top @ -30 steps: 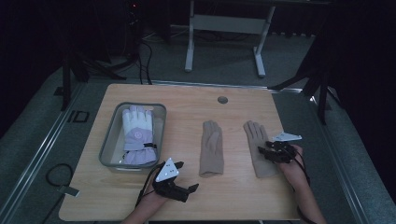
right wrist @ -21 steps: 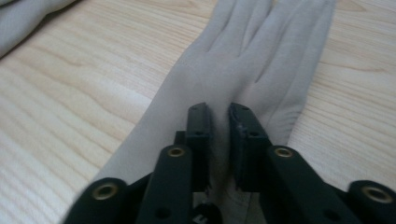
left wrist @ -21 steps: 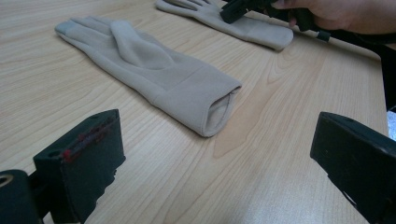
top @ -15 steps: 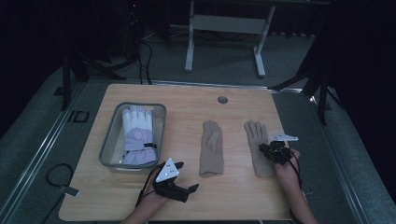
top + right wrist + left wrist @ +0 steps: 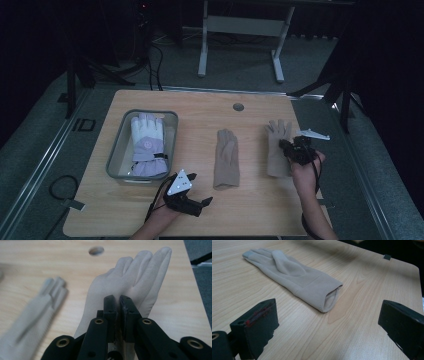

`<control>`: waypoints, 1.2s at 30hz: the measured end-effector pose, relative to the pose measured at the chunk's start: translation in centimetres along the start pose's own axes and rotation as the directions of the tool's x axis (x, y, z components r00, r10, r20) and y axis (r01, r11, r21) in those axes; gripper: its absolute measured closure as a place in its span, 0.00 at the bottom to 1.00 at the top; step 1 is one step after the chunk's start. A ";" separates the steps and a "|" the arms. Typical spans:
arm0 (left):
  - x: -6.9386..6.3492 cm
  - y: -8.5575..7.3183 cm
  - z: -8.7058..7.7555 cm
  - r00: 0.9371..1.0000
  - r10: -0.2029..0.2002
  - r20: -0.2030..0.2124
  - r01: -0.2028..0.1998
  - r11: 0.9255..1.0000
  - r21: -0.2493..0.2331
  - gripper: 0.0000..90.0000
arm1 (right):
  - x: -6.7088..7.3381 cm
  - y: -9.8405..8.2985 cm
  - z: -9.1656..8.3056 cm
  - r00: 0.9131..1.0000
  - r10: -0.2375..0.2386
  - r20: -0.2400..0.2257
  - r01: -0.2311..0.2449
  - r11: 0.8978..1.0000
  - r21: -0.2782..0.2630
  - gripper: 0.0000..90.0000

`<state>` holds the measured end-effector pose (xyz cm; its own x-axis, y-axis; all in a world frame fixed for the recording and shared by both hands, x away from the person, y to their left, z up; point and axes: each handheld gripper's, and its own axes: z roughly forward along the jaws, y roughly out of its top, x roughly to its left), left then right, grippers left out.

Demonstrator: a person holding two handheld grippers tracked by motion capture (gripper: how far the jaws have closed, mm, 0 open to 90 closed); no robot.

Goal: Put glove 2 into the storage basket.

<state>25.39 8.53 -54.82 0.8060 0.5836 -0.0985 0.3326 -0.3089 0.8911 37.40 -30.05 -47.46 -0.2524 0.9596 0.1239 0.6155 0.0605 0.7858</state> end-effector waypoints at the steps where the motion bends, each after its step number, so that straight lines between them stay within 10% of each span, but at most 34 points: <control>1: 0.0 0.0 0.0 1.000 0.001 -0.002 -0.001 1.000 -0.001 0.03 | 0.4 0.4 -0.2 1.000 0.005 -0.003 -0.005 1.000 -0.009 0.94; 18: -0.2 0.1 -0.1 1.000 0.018 -0.007 -0.018 1.000 -0.008 0.03 | 9.4 3.7 -0.4 0.990 0.019 -0.143 -0.034 0.994 -0.108 0.93; 36: -0.1 0.2 -0.4 1.000 0.022 -0.011 -0.022 1.000 -0.014 0.03 | 13.8 -0.8 5.3 0.988 0.043 -0.147 -0.040 0.999 0.019 0.93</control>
<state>25.14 8.73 -54.48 0.8076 0.5850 -0.0743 0.3080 -0.3110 0.8991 37.41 -15.43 -49.57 -0.3328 0.9107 0.2448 0.6395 0.0272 0.7683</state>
